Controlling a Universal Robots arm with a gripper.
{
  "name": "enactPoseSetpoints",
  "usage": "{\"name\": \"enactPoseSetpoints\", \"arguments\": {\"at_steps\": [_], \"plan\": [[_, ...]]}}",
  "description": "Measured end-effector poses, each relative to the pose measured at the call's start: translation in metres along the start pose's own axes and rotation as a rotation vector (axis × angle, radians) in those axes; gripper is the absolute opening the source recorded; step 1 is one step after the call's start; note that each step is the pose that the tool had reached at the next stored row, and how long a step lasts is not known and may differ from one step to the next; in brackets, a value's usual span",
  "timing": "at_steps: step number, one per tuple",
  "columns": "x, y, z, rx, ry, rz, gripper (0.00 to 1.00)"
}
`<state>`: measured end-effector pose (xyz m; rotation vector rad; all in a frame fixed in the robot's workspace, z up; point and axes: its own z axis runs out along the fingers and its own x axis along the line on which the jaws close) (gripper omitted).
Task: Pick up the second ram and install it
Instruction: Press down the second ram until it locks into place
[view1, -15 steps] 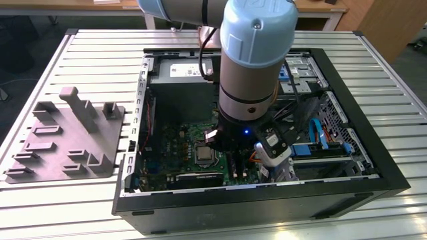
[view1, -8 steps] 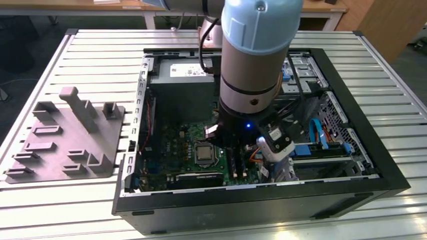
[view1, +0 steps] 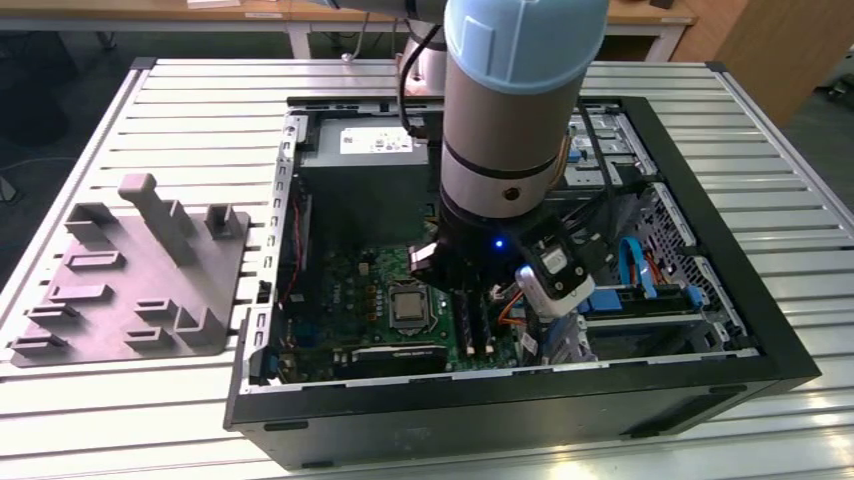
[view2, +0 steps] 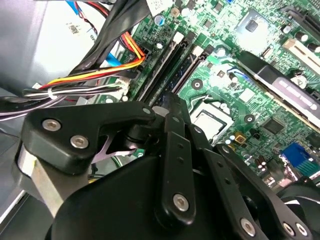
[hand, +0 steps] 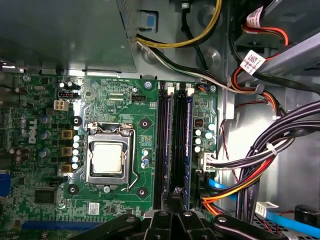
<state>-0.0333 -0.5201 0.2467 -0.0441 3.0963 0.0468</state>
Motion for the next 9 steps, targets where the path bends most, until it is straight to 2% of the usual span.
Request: {"name": "enactPoseSetpoints", "arguments": {"at_steps": [3,9], "plan": [[-0.0002,0.0031,-0.0001,0.0004,0.0002,0.0,0.1],[-0.0005,0.0167,0.0004,0.0004,0.0001,0.0,0.1]]}}
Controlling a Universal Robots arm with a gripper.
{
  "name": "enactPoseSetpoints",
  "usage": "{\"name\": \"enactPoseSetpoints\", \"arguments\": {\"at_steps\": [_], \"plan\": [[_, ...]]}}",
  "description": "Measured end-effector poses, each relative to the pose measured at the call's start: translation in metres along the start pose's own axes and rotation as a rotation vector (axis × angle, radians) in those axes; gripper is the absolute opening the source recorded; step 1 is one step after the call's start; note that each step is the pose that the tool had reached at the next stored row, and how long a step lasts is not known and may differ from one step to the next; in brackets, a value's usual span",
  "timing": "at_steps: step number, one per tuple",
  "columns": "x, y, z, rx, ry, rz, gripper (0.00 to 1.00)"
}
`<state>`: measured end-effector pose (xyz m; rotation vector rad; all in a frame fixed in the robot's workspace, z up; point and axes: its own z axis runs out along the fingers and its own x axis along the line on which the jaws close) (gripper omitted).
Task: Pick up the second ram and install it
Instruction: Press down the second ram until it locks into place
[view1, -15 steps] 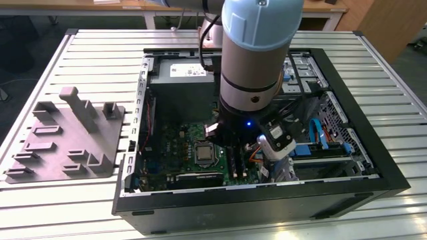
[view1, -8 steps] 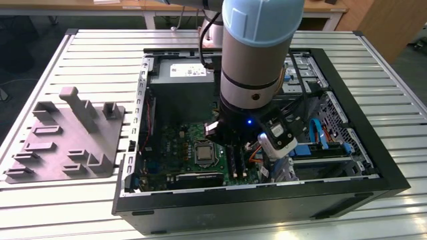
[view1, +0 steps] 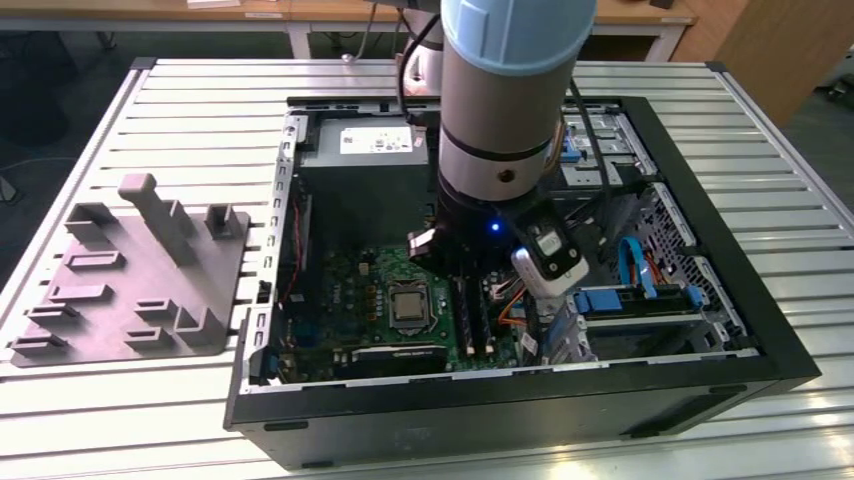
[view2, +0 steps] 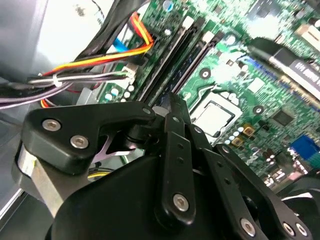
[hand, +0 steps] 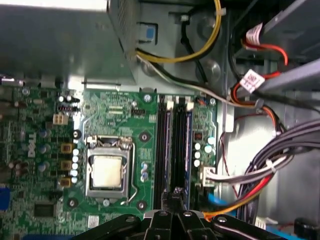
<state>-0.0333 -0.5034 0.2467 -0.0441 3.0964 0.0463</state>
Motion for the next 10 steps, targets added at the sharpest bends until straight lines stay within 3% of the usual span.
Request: {"name": "enactPoseSetpoints", "arguments": {"at_steps": [7,10], "plan": [[-0.0004,0.0099,-0.0001,-0.0001,-0.0001,0.0,0.1],[-0.0005,0.0104,-0.0049,-0.0001,0.0,0.0,0.1]]}}
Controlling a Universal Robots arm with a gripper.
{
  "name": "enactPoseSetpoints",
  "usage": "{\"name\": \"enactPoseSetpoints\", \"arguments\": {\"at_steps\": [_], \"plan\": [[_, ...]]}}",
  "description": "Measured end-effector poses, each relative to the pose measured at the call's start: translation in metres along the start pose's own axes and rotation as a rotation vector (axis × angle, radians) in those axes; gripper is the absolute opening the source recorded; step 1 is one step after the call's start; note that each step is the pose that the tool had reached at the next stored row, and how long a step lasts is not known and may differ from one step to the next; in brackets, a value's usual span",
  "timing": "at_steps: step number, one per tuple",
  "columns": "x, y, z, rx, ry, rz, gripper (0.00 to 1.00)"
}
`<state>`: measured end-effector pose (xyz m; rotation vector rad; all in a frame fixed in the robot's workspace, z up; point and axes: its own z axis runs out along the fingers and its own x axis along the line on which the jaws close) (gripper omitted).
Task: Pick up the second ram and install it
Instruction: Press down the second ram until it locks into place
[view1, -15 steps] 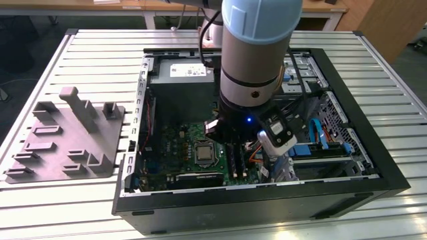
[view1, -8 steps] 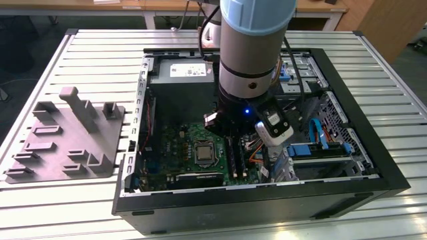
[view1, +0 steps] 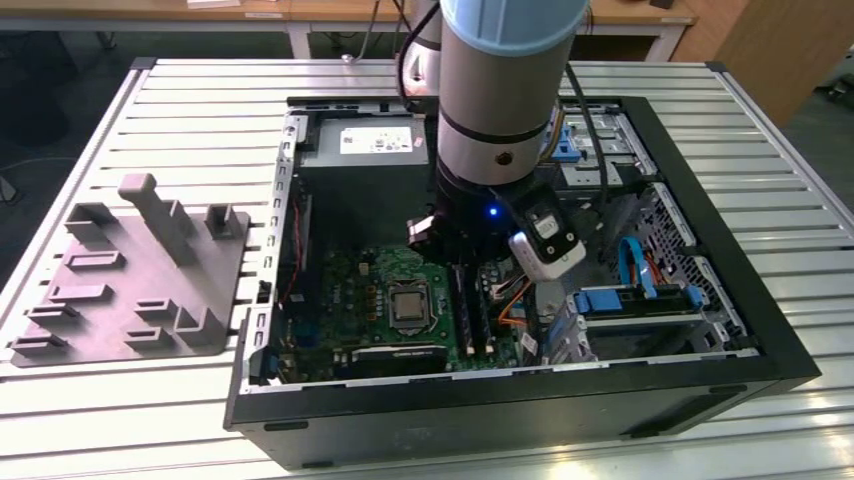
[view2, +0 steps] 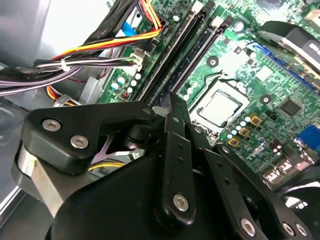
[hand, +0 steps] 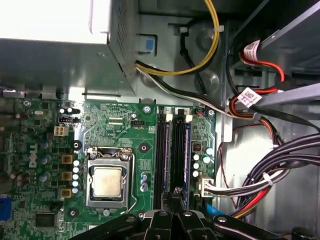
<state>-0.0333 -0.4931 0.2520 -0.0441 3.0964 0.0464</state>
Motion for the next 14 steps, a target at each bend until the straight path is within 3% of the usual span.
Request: {"name": "enactPoseSetpoints", "arguments": {"at_steps": [5,14], "plan": [[-0.0004,0.0004,-0.0088,0.0005,0.0,0.001,0.1],[-0.0007,0.0005,-0.0142,0.0007,-0.0001,0.002,0.1]]}}
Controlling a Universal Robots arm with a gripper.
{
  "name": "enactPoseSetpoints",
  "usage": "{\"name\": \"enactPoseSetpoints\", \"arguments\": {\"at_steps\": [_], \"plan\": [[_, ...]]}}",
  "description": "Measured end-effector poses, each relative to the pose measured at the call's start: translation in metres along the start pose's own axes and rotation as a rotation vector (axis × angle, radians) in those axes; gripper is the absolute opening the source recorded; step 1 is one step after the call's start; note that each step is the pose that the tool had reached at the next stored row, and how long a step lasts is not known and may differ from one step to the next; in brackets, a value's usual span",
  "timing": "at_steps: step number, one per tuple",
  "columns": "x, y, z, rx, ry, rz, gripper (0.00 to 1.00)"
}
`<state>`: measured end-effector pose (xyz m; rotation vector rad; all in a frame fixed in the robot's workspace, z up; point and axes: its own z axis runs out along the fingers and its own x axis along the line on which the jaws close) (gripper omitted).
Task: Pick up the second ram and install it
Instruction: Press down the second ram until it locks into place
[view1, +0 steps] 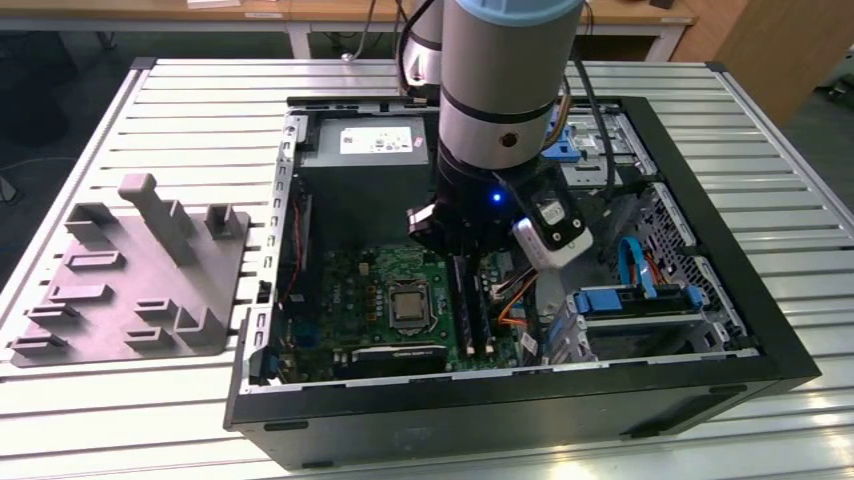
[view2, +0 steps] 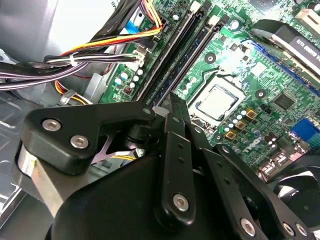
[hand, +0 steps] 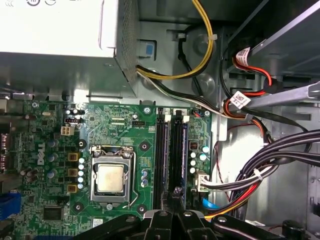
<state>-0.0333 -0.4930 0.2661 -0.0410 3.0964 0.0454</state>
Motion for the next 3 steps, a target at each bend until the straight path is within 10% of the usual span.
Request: {"name": "enactPoseSetpoints", "arguments": {"at_steps": [3], "plan": [[0.0,0.0,0.0,0.0,0.0,0.0,0.1]]}}
